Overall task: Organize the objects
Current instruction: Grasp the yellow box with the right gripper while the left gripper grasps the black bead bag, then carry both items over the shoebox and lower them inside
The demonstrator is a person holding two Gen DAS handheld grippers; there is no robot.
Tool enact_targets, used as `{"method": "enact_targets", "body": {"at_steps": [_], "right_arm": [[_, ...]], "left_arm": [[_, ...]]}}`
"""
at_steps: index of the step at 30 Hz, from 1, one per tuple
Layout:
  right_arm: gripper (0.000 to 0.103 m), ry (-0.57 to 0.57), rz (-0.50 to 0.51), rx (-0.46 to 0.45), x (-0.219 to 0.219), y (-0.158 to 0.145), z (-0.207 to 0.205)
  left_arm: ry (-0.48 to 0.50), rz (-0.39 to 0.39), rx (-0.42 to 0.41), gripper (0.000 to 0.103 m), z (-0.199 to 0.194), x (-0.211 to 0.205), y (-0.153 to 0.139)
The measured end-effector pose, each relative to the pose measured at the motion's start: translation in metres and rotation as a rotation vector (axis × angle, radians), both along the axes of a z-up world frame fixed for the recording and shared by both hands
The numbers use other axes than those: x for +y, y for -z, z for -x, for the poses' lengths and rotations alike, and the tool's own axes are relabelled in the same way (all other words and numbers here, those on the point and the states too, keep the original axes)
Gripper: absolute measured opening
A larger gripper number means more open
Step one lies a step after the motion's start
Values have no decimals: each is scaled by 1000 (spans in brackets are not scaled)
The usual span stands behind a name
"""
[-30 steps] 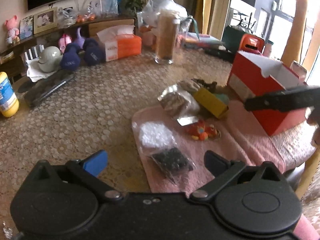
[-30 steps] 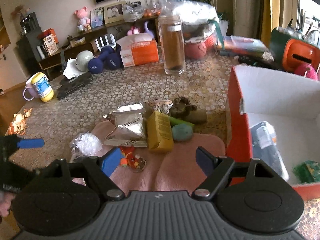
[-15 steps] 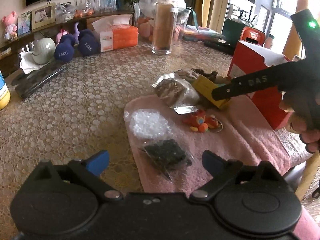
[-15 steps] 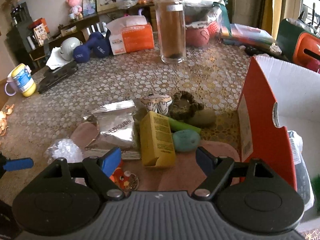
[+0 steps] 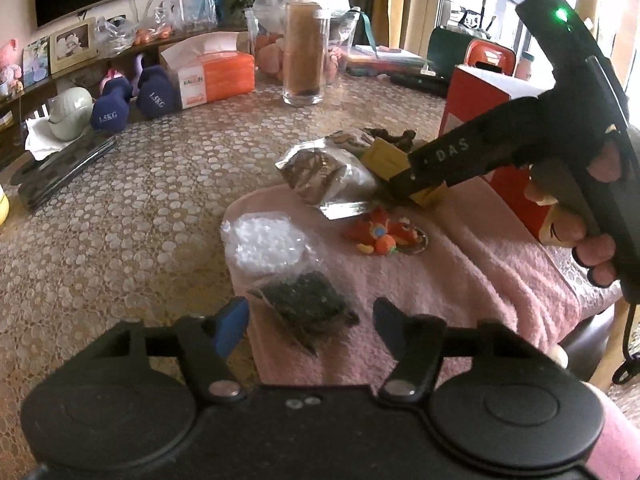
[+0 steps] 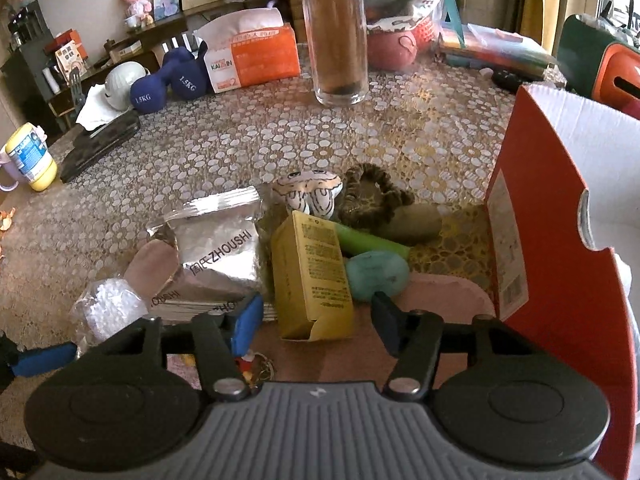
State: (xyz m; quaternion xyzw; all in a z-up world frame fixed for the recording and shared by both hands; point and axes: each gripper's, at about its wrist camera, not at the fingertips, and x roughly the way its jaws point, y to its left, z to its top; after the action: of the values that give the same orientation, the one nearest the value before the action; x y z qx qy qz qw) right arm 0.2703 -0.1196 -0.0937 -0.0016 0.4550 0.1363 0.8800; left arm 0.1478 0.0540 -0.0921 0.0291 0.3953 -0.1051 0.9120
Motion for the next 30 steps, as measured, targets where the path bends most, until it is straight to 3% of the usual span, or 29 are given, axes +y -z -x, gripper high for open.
{"method": "enact_targets", "body": {"at_steps": [6, 19, 30], "right_arm": [[47, 2, 7, 12, 4, 4, -2], [37, -7, 46, -21, 9, 0, 5], [35, 8, 3, -97, -10, -30, 39]], "left_arm": [[10, -10, -1, 58, 0, -5, -1], [-2, 8, 28, 35, -1, -3, -3], [-14, 38, 38, 31, 14, 4, -20]]}}
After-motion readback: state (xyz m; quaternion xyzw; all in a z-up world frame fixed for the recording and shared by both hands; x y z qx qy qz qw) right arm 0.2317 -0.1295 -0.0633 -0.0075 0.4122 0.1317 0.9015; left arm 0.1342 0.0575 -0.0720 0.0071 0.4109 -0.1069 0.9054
